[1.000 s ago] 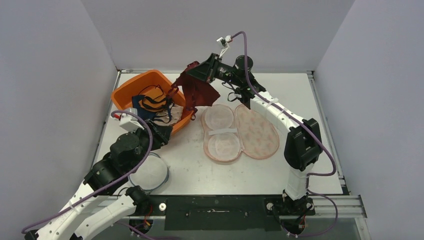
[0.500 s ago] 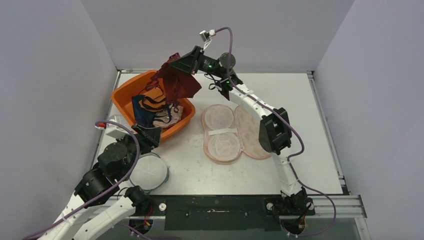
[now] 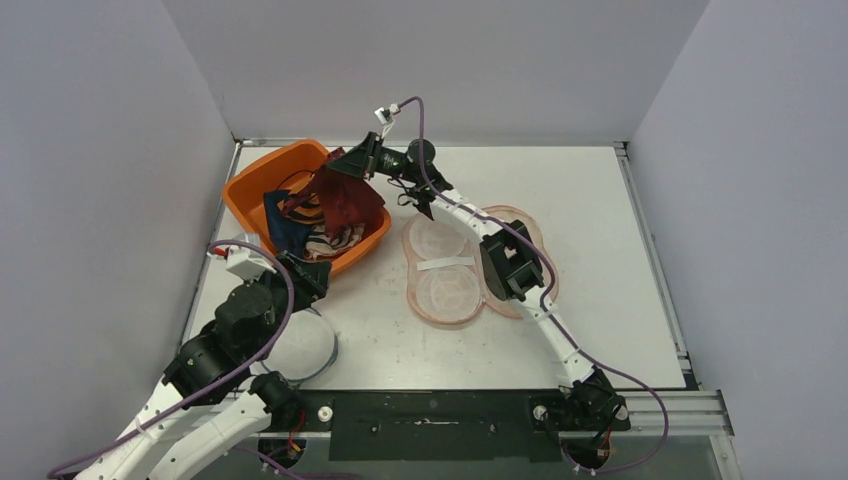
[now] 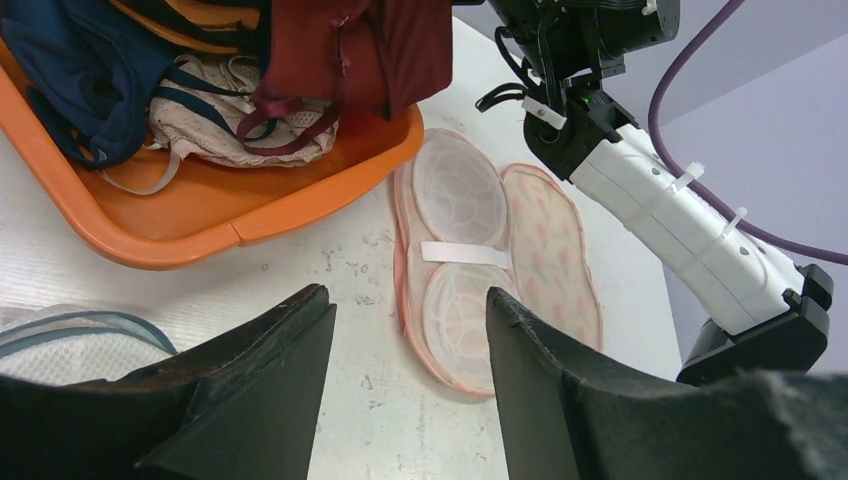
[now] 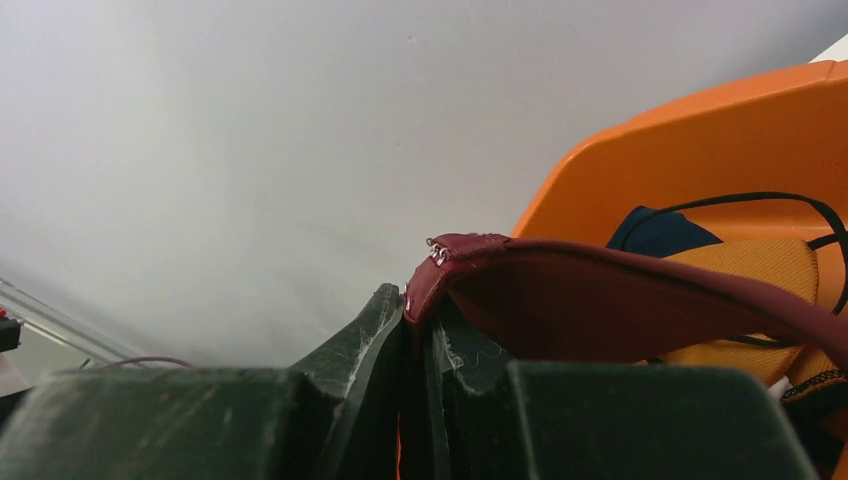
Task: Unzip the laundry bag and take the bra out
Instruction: Place the bra in the bin, then adjust the bra in the bin.
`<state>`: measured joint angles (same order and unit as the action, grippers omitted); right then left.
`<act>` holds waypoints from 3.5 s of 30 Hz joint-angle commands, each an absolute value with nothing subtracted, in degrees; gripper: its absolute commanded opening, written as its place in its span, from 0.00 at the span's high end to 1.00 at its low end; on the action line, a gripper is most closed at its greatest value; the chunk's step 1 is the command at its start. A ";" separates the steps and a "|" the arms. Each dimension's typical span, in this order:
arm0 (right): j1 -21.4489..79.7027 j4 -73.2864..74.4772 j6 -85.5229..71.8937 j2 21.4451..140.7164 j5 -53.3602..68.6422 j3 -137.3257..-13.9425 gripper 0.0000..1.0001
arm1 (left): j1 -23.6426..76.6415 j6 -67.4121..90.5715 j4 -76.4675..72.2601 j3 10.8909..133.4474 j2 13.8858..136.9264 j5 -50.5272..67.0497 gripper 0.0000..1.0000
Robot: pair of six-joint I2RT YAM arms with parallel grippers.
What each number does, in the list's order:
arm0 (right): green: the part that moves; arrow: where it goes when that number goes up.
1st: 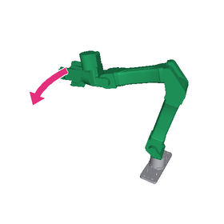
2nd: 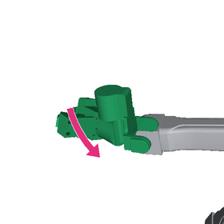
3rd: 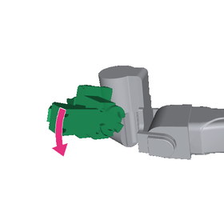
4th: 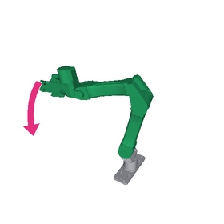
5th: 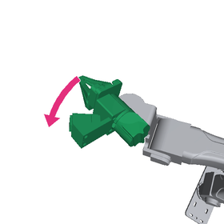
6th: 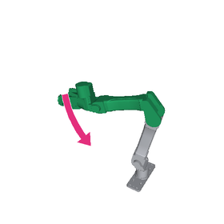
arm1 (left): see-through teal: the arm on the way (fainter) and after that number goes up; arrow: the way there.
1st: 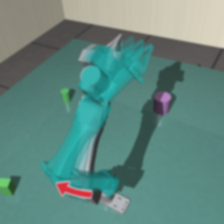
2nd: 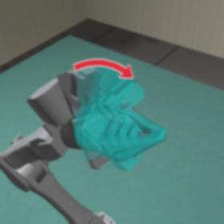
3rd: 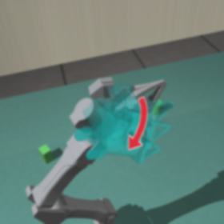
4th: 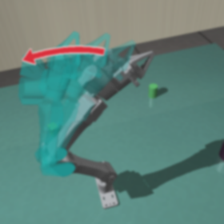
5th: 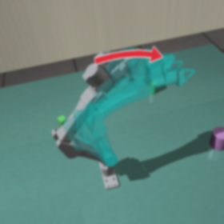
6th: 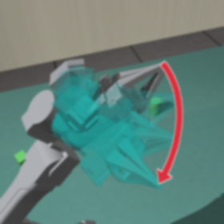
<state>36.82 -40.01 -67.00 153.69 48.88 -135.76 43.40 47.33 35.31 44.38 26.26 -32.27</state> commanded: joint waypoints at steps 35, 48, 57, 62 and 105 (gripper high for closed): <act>38.64 -4.83 -40.89 127.72 29.29 -115.14 0.04 | 31.62 50.77 30.63 47.79 41.66 -22.65 0.34; 37.80 -6.57 -39.68 110.28 21.89 -96.92 0.03 | 14.60 45.06 26.12 59.53 61.61 -12.67 0.03; 43.70 -16.76 -37.01 92.89 15.61 -71.23 0.05 | 7.10 39.94 22.43 71.29 80.98 -7.34 0.06; 49.34 -17.73 -33.97 84.57 8.23 -60.30 0.05 | 7.51 38.14 19.66 77.69 87.08 -7.76 0.04; 54.87 -4.67 -29.97 53.43 -8.31 -38.39 0.05 | 16.92 31.44 34.25 98.94 107.48 -34.56 1.00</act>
<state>54.52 -2.72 -30.59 55.27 -6.94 -38.52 17.26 30.98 36.93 101.47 115.57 -31.14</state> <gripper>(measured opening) 0.945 0.084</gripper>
